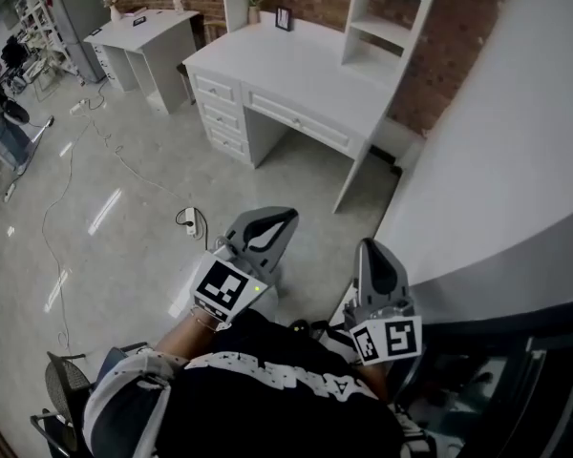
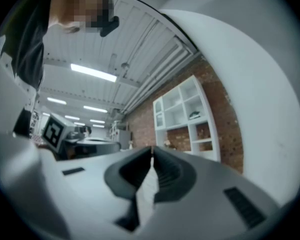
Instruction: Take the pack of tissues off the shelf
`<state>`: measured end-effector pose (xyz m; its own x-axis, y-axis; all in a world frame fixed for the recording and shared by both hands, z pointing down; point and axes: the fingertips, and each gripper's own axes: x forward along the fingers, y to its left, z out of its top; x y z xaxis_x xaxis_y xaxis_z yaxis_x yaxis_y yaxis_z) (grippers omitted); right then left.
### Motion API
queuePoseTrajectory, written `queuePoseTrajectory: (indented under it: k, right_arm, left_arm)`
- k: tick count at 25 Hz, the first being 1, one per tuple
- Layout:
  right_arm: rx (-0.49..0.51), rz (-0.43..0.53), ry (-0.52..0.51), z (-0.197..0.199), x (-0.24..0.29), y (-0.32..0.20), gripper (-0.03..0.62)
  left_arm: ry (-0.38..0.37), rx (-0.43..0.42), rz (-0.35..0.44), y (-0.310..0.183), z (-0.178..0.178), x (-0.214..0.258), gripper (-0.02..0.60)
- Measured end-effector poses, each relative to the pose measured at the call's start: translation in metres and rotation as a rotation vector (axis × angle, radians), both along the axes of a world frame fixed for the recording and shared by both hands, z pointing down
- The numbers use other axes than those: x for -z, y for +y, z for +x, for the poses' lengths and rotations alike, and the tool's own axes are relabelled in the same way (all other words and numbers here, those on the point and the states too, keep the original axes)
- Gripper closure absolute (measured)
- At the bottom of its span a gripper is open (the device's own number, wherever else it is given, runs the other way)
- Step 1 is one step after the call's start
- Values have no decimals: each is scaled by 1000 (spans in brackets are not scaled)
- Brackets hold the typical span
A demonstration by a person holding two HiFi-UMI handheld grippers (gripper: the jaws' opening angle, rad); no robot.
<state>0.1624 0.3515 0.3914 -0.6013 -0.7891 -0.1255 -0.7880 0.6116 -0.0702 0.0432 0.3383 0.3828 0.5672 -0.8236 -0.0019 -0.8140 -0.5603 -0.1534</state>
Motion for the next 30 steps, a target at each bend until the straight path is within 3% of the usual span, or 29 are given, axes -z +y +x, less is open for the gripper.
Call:
queuePoseTrajectory:
  k: [9, 30]
  right_arm:
    - [-109, -5, 28, 25, 0, -25, 560]
    - [-203, -17, 60, 10, 8, -150, 560]
  left_arm:
    - [47, -87, -13, -44, 20, 1, 546]
    - [54, -175, -16, -184, 6, 1, 546]
